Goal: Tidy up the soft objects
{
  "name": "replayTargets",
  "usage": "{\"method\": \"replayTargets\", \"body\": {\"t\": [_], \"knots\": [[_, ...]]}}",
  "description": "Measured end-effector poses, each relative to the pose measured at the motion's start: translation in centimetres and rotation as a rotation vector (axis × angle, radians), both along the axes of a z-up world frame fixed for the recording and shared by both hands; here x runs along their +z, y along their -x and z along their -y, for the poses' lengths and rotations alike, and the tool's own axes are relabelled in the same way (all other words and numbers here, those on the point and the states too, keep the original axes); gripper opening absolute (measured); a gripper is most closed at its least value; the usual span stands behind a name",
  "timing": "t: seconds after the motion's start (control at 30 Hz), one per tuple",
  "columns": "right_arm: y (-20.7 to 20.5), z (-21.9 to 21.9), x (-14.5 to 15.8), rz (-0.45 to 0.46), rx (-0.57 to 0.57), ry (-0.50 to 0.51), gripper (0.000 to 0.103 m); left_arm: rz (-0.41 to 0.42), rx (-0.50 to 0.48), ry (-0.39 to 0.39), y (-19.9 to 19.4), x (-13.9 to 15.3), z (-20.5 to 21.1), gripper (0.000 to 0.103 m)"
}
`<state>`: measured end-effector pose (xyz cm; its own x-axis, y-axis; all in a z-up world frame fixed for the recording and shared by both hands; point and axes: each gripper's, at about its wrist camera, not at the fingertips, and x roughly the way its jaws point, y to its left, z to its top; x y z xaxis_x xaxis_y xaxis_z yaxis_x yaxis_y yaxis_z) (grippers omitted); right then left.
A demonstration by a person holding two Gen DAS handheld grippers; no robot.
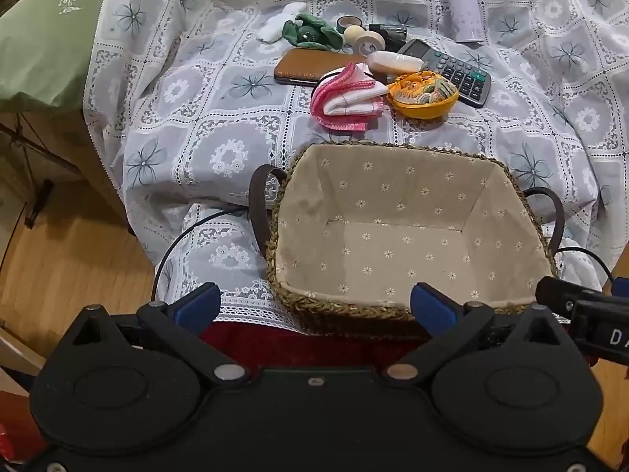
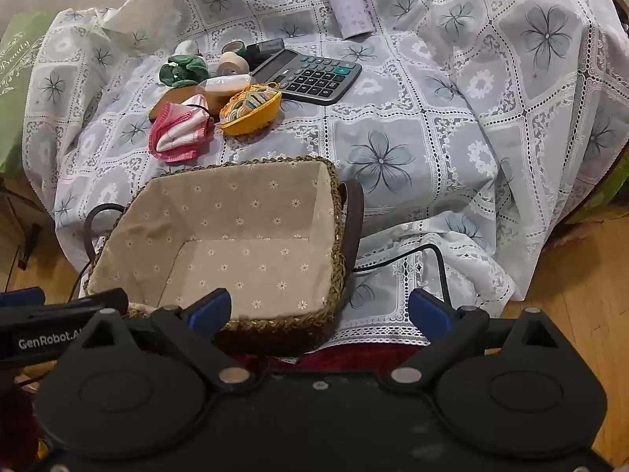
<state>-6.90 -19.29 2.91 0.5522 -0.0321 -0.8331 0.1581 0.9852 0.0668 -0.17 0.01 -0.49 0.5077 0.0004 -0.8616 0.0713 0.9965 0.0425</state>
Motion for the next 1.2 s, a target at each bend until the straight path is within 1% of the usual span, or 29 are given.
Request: {"method": "replayTargets", "body": {"t": [1.2], "knots": [[-0.34, 0.13, -0.51, -0.022, -0.002, -0.013, 0.098, -0.031, 0.003, 0.023, -0.24, -0.33, -0.04, 0.100]]}}
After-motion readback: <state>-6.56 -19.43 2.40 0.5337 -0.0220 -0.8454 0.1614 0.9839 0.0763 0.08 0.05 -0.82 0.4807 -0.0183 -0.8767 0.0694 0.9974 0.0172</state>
